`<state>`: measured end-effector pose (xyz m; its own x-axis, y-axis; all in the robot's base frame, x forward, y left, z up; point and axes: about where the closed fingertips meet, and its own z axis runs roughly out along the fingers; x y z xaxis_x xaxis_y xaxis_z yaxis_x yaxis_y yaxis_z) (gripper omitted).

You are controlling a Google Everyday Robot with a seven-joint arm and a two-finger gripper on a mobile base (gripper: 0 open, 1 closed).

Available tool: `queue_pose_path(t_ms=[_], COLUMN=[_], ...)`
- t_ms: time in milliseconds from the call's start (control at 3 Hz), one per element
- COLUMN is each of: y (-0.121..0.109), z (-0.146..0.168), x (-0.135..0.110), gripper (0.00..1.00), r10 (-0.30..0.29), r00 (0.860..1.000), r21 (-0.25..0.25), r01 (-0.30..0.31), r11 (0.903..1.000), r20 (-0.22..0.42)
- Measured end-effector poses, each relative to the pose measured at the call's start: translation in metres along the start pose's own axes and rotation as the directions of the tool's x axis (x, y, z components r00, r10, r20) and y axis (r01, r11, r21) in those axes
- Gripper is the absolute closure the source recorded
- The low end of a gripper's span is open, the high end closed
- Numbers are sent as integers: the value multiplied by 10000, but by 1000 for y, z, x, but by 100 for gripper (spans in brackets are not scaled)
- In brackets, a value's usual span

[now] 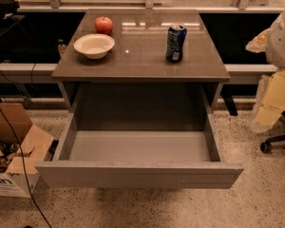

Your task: Place pepsi can into top drawer

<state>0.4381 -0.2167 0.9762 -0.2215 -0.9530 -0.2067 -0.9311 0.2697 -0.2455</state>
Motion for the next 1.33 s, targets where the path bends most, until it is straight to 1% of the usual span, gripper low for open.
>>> queue_pose_path(t_ms=[333,667,1000,1333], y=[0,-9,-29,-69], z=[0,5,14,34], x=[0,-11,-26,-47], gripper=[0,0,0,0], r10=[1,163,371,835], r00=[10000,9976,9883,9655], r21=[1,180,473,658], r01=[-1,-175,-445,-1027], r11=[10000,9997,9979,9925], r20=[2,674,1479,2467])
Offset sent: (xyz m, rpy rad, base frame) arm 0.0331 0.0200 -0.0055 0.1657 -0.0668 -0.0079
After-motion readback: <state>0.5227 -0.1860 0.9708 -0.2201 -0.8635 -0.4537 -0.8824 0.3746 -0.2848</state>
